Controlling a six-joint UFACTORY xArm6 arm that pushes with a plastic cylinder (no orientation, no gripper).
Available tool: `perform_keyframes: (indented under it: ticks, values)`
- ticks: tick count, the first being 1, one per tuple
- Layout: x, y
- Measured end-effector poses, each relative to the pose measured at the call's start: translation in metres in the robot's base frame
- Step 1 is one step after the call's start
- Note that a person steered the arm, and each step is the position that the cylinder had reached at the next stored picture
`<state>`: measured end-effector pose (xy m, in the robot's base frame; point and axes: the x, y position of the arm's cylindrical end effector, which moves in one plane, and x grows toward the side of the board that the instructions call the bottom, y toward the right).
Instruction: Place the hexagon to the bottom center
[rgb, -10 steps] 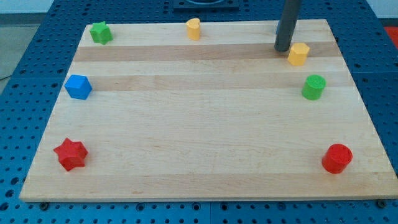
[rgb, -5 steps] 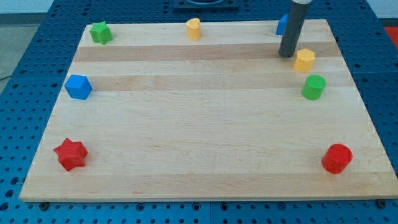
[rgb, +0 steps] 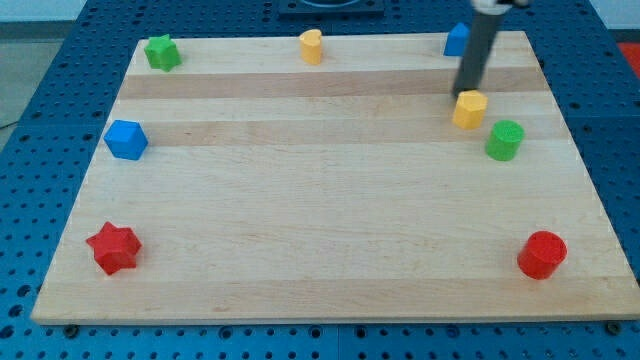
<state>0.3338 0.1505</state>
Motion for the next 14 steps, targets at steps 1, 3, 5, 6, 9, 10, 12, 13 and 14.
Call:
perform_keyframes:
  ticks: [1,3,5,6,9,10,12,13,14]
  values:
    - [0.008,-0.039]
    - [-0.022,0.023]
    - [0.022,0.022]
    - [0.042,-0.042]
    - [0.037,-0.060]
    - [0.059,-0.057]
    - [0.124,-0.118]
    - [0.113,-0.122]
    - [0.097,-0.104]
